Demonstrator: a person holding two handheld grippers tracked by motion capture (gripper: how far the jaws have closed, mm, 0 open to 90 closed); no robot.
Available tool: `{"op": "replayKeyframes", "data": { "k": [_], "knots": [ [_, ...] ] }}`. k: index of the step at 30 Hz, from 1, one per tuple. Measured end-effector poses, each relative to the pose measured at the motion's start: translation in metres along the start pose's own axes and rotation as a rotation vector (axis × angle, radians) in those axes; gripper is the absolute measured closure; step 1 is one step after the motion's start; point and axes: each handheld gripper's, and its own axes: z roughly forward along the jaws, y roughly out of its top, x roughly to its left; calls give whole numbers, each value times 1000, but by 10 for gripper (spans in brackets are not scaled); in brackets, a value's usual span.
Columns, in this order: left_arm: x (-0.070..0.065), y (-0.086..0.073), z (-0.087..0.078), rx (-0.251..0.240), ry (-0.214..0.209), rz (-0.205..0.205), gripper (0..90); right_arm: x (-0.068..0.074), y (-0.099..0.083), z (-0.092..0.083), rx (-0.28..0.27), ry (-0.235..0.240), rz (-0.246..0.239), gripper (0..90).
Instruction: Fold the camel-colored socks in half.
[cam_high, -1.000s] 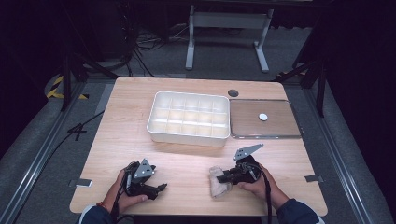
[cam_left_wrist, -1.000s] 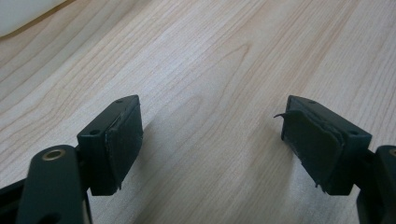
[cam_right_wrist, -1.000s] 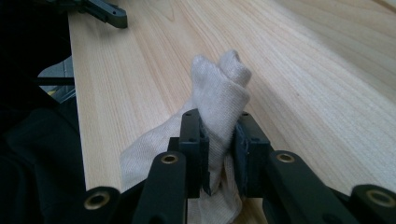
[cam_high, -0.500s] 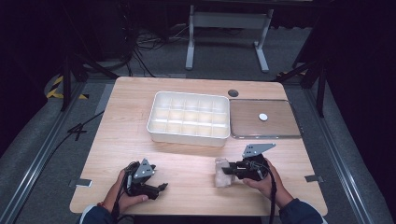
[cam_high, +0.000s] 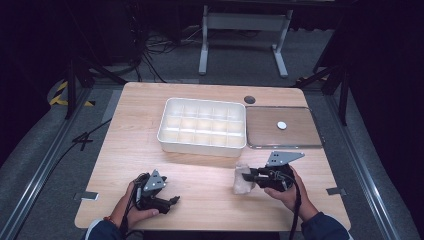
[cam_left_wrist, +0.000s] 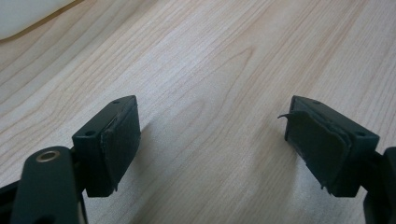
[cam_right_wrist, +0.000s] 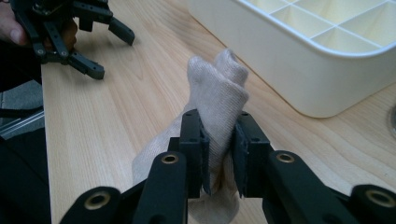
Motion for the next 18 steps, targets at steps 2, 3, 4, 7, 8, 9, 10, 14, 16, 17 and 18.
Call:
{"op": "replayKeyframes", "data": {
  "k": [2,3,4,7,8,9,10,14,16,17,18],
  "knots": [
    [0,0,0,1,1,-1,184,-1,1,-2,-8,-11,-3,760],
    [0,0,0,1,1,-1,184,-1,1,-3,-12,-13,-5,760],
    [0,0,0,1,1,-1,184,-2,1,-4,-17,-19,-4,760],
    [0,0,0,1,1,0,184,-3,2,-6,-30,-27,-2,760],
    [0,0,0,2,2,-1,184,-3,2,-7,-35,-30,-2,760],
    [0,0,1,-1,-2,0,181,-4,2,-8,-37,-33,1,760],
    [1,1,1,3,-2,3,177,-4,2,-9,-39,-36,1,760],
    [1,2,2,5,-5,-2,161,-5,1,-13,-50,-47,3,760],
    [1,2,3,4,-5,-1,159,-6,2,-15,-62,-52,6,760],
    [1,2,3,4,-7,-1,159,-7,2,-16,-66,-55,8,760],
    [1,2,3,3,-7,0,158,-8,2,-17,-69,-56,11,760]
  ]
}}
